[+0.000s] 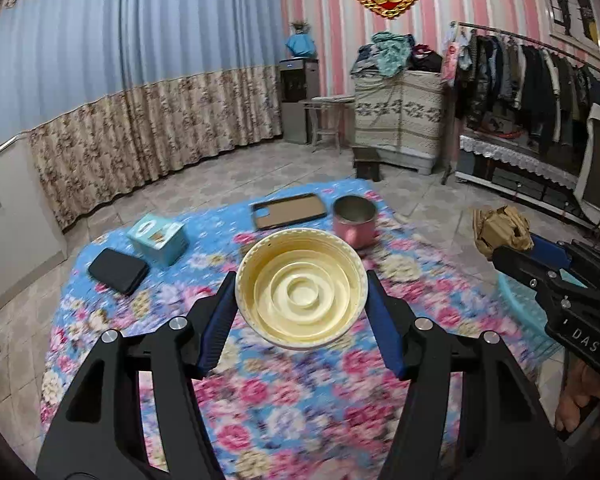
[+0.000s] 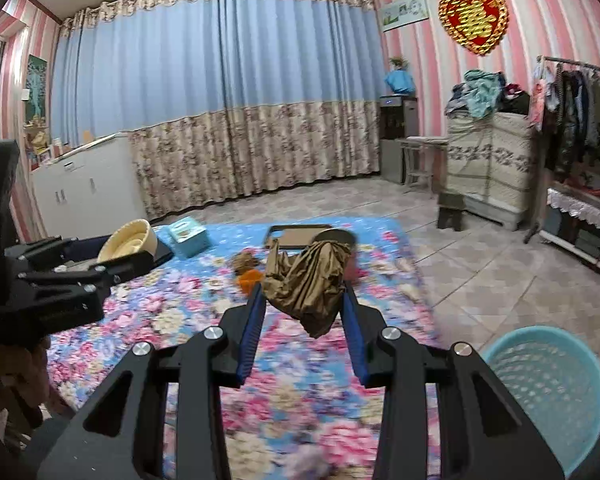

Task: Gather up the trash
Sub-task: 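Carry the cream bowl and brown cloth toward the wastebasket, then open the right tool over the wastebasket while the left tool releases the cream bowl, then move both open tools back over the bed toward the orange peel, then grasp the orange peel half with the right tool while the left tool grasps the brown cloth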

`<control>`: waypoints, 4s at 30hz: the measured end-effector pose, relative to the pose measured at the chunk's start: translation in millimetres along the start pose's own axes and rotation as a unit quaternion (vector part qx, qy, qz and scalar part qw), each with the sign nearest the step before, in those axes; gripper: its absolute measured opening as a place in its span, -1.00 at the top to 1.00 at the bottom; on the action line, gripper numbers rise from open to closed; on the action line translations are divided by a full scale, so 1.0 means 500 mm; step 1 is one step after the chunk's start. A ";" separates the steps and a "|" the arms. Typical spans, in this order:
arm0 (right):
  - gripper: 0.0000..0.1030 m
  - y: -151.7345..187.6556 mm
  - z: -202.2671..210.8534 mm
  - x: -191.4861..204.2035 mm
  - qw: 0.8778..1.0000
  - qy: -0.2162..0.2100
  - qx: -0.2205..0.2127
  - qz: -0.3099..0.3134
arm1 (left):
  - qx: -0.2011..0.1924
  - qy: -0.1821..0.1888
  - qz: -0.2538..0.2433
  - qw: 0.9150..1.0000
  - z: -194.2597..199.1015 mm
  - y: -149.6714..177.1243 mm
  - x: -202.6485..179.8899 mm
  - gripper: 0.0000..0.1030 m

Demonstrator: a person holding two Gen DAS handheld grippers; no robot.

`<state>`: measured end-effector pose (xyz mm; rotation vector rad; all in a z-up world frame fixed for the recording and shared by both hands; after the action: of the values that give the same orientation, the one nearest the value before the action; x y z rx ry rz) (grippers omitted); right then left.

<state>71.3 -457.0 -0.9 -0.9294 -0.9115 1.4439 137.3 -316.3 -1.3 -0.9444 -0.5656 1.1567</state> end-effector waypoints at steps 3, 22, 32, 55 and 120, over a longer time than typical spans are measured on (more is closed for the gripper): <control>0.27 0.007 0.019 -0.059 1.000 0.022 0.002 -0.001 | 0.000 0.021 -0.010 1.000 -0.002 -0.011 -0.061 -0.18; 0.27 0.112 0.124 -0.379 0.988 0.143 0.031 -0.039 | 0.024 0.135 -0.086 0.987 -0.050 0.011 -0.434 -0.18; 0.22 0.153 0.147 -0.452 0.984 0.163 0.049 -0.058 | 0.062 0.171 -0.084 0.980 -0.116 0.055 -0.556 -0.18; 0.00 0.134 0.122 -0.383 0.985 0.164 0.042 -0.034 | 0.055 0.162 -0.063 0.983 -0.121 0.041 -0.431 -0.42; 0.14 0.076 -0.612 0.218 0.974 -0.013 0.220 0.047 | 0.061 -0.118 0.178 0.975 -0.205 0.177 0.480 -0.65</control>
<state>332.8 -341.5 -159.6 -0.6272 -0.5352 1.6547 253.4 -115.6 -150.1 -0.8274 -0.5204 1.6242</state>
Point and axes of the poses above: each gripper's, at about its wrist camera, not at the fingertips, and z roughly against the way its jaws point, x to its left, y to its underside, the point moved 8 cm from there along -z, roughly the way its jaws point, and after that the axes turned 10 degrees about z, right-handed, at the moved point
